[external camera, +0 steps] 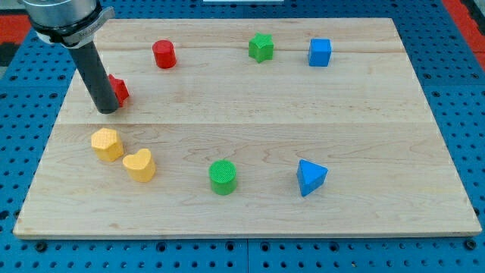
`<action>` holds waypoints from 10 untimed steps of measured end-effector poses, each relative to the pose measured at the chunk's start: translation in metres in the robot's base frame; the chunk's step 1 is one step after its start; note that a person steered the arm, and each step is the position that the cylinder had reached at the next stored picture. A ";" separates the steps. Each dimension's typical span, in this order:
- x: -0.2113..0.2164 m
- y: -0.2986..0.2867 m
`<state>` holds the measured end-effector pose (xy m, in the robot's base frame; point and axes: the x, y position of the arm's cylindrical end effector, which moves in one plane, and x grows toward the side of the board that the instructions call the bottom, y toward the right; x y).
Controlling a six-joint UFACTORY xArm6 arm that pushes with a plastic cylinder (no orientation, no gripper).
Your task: Push the yellow heart slightly towards the green circle
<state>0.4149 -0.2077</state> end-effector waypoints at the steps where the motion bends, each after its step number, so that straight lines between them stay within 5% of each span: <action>1: -0.002 0.068; 5: -0.019 0.099; 7: -0.019 0.168; 10: -0.026 0.155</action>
<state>0.3885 -0.0531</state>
